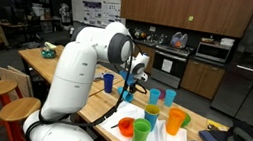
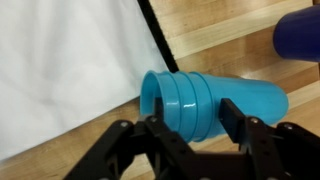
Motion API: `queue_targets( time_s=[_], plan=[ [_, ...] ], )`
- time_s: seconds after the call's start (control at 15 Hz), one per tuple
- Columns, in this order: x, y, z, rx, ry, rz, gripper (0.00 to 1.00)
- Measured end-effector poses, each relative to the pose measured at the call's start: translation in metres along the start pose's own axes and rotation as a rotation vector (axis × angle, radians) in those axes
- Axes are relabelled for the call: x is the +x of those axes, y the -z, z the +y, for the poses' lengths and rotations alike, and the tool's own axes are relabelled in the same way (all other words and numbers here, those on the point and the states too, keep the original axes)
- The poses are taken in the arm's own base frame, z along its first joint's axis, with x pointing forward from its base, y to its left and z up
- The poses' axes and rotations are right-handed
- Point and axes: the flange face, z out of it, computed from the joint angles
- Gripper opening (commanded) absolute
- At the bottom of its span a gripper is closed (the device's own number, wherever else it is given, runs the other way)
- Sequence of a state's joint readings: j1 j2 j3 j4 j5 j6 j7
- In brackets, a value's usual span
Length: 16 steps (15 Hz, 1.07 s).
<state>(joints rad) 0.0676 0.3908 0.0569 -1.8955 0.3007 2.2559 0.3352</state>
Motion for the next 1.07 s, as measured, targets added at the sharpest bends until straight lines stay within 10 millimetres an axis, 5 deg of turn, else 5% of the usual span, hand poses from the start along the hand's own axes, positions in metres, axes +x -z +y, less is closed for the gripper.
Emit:
queue_targets(
  time_s=[0.6,1.07],
  plan=[
    [0.017,0.006,-0.010,0.015,0.007,0.017,0.27],
    [0.007,0.023,-0.008,-0.055,0.064,-0.119,0.27]
  ],
)
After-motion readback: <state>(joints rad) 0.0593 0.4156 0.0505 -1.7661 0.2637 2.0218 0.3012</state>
